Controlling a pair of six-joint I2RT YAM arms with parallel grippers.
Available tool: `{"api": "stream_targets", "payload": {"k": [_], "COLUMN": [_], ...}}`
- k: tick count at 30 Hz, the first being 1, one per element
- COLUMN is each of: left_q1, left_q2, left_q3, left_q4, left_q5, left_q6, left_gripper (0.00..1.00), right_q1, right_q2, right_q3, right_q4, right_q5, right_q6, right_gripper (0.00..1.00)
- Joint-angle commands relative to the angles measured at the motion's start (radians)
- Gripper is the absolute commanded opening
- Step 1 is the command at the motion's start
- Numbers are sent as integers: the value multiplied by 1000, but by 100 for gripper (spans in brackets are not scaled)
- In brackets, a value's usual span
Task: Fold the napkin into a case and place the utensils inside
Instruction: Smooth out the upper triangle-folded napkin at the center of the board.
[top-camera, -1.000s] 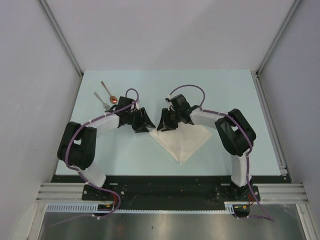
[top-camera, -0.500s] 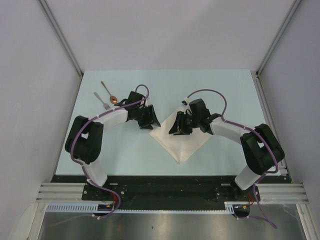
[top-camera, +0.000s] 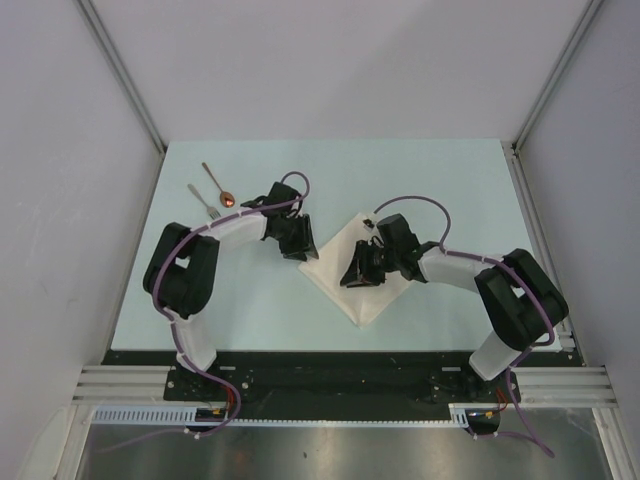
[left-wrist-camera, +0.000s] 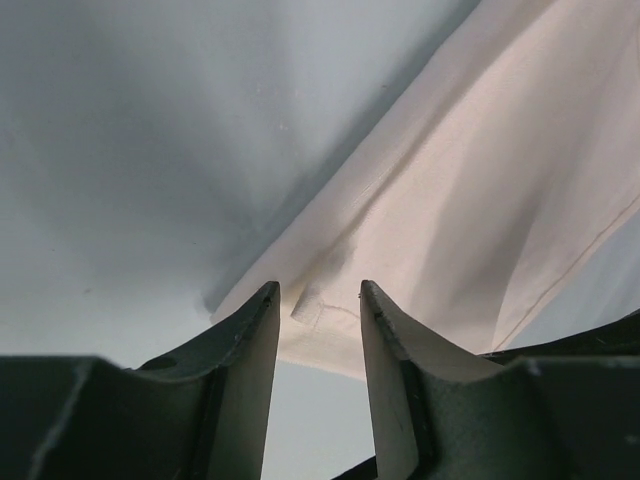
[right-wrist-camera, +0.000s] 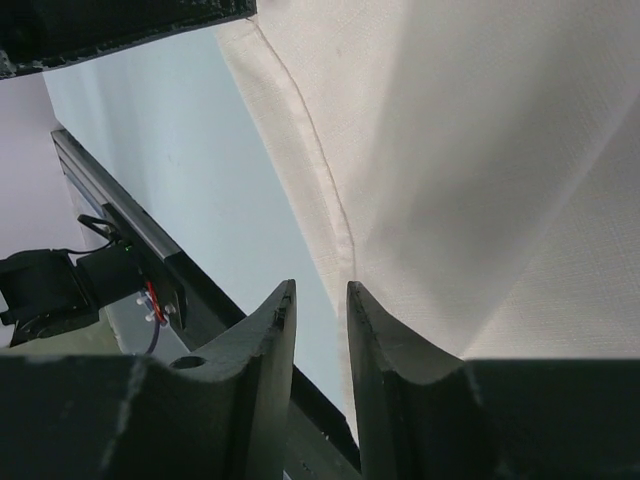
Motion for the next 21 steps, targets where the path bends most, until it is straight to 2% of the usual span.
{"api": "stream_targets", "payload": {"k": [1,4,7,12,16,21], "left_q1": [-9,-11,-12,-14,-14,-14], "left_q2": [3,3,14,9,-5,-54], "left_q3": [38,32,28,18,32,20], "left_q4": [-11,-8,0,14,-23,-61], "left_q5": [-21,-23,-7,17,17,16], "left_q6": [16,16,14,8,25,40], "left_gripper": [42,42,37,21,0,0], "right_q1": [1,-1,1,1,2,8], "right_q2": [-31,-27,-19,-28,-42,-39], "right_q3": [-15,-23,-25,-32,-46,-72], "right_q4": [63,74,78,71,63,64], "right_q5": [-1,1,-1,2,10,7], "right_q6": [17,22,25,23,20,23], "right_gripper": [31,31,31,30,30,30]}}
